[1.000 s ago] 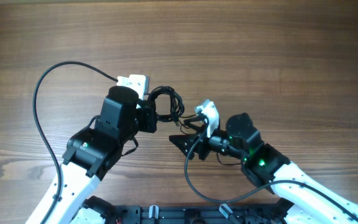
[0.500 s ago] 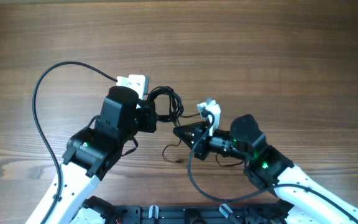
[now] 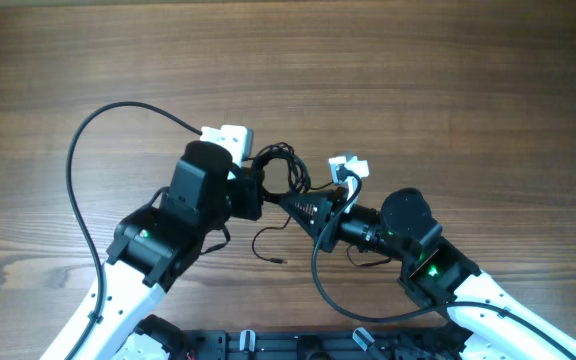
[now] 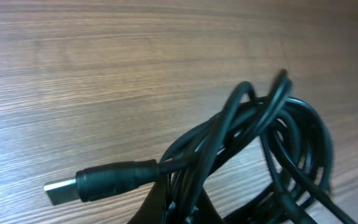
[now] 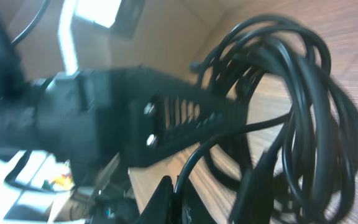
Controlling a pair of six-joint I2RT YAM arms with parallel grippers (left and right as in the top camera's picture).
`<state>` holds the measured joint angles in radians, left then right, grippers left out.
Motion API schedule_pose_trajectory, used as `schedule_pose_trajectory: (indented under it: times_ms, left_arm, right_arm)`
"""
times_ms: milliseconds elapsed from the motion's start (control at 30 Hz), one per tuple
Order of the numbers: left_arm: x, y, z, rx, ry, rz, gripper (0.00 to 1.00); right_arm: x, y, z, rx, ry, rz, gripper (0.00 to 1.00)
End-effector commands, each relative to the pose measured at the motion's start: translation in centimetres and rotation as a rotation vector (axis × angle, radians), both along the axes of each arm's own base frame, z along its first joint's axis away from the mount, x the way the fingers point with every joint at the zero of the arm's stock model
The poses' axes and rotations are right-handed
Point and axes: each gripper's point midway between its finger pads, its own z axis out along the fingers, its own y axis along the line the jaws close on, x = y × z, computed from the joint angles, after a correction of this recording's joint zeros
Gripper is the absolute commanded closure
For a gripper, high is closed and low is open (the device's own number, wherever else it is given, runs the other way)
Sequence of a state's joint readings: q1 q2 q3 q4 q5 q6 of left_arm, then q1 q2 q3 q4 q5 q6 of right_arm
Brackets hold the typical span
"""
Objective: Untangle cables
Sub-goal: 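Grasp a cable strand from the coil with the right gripper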
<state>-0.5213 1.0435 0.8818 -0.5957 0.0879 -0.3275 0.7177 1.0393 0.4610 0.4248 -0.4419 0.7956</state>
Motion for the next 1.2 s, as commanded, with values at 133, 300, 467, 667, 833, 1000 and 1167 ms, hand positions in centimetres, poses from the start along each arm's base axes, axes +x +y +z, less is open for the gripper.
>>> schedule_pose_trajectory:
  times_ms: [133,300,467,667,833,1000,1167]
  left_arm:
    - [-1.8,-3.0,1.1,-0.047,-0.006,-0.124,0.96]
    - [-3.3,-4.3,1.9,-0.106,0.002,-0.232,0.96]
    - [-6.0,-6.7,3.0,-0.21,0.03,-0.428,0.96]
    - [-6.9,-7.1,2.9,-0.227,0.056,-0.473,0.96]
    - [-4.3,-4.9,2.8,-0.164,-0.004,-0.344,0.96]
    - [-0.3,0.5,3.2,-0.142,-0.033,-0.053,0.96]
    - [1.3,3.9,3.5,-0.152,-0.044,0.066,0.96]
  right_arm:
    - [4.0,-2.2,-1.5,-0.03,0.089,-0.276,0.96]
    - [4.8,-2.7,-2.7,-0.059,0.111,-0.331,0.95]
    - [5.1,-2.4,-3.2,-0.063,0.117,-0.328,0.94]
    - [5.2,-2.1,-2.7,-0.042,0.099,-0.321,0.86]
    - [3.8,-1.2,-2.3,-0.031,0.107,-0.223,0.67]
    - [2.6,-2.0,-2.5,-0.091,0.09,-0.2,0.45]
    - [0.5,-2.4,-0.8,-0.145,-0.076,-0.103,0.2]
